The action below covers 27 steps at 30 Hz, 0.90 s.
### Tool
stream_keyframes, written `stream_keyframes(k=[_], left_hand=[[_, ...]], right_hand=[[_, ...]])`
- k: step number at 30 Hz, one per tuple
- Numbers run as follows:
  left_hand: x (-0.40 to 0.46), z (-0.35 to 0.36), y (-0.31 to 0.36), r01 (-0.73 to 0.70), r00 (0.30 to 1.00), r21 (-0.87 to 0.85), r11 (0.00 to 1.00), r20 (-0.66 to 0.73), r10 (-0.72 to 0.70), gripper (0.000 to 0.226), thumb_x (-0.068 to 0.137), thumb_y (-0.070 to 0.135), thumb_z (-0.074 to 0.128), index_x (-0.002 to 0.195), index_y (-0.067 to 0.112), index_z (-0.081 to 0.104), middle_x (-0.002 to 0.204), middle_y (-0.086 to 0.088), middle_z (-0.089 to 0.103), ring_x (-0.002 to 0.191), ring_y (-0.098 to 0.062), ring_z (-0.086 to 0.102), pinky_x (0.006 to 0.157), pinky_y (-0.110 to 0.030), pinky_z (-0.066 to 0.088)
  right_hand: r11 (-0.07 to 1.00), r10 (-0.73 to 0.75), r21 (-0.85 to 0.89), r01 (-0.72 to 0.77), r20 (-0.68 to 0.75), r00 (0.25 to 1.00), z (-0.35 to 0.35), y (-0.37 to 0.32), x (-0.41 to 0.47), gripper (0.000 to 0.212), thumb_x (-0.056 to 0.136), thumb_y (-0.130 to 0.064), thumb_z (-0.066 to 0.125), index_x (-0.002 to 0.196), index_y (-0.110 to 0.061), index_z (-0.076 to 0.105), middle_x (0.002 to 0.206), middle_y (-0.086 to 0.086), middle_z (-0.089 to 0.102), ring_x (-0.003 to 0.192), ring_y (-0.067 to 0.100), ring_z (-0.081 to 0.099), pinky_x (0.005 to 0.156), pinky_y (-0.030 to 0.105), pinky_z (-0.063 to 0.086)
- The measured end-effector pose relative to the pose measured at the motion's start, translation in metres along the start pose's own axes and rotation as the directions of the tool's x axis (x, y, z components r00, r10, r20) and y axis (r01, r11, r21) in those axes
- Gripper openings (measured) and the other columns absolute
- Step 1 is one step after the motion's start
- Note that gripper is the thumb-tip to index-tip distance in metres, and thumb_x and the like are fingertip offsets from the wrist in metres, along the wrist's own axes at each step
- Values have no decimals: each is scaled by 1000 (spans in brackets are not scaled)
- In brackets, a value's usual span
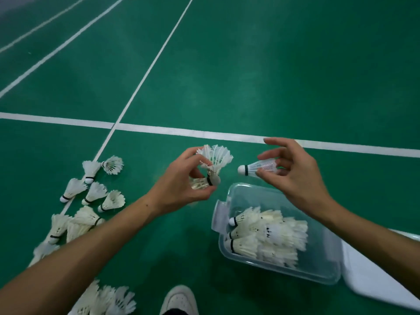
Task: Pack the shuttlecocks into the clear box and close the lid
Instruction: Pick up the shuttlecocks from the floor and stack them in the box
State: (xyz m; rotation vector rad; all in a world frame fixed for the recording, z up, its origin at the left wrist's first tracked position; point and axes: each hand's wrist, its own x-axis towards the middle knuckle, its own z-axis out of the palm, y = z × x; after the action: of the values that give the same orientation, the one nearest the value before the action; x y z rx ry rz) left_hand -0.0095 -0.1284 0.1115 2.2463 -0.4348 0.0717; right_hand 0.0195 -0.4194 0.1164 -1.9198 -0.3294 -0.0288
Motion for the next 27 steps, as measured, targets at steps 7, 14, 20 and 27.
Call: stream_keyframes(k=[7, 14, 20, 27], left_hand=[[-2, 62, 27, -13, 999, -64, 998, 36, 15, 39, 81, 19, 90, 111, 15, 65, 118, 0, 57, 78, -11, 69, 72, -22, 56], [-27, 97, 24, 40, 994, -113, 993, 109, -28, 38, 81, 28, 90, 109, 20, 65, 115, 3, 56, 77, -16, 70, 77, -39, 61], [-29, 97, 25, 39, 994, -113, 993, 108, -27, 36, 83, 26, 88, 109, 19, 65, 111, 4, 54, 79, -17, 69, 76, -38, 59], [-29, 93, 29, 33, 994, -107, 994, 105, -22, 36, 82, 27, 88, 109, 22, 65, 111, 2, 56, 79, -17, 69, 75, -37, 59]], right_hand=[[997, 69, 25, -67, -117, 991, -35, 17, -59, 57, 87, -7, 85, 136, -23, 59, 114, -4, 72, 81, 10, 63, 73, 22, 55], [969, 245, -25, -247, -60, 968, -36, 52, -125, 58, 87, -4, 82, 134, -31, 60, 113, -11, 71, 80, 13, 67, 73, 24, 57], [932, 298, -256, -257, 133, 945, -4, 66, -148, 58, 89, -10, 80, 135, -35, 57, 115, -18, 59, 93, 7, 61, 76, 17, 54], [865, 492, -219, -451, 206, 846, 21, 75, -123, 47, 80, -14, 90, 113, -31, 61, 102, -8, 64, 72, 8, 63, 68, 23, 58]])
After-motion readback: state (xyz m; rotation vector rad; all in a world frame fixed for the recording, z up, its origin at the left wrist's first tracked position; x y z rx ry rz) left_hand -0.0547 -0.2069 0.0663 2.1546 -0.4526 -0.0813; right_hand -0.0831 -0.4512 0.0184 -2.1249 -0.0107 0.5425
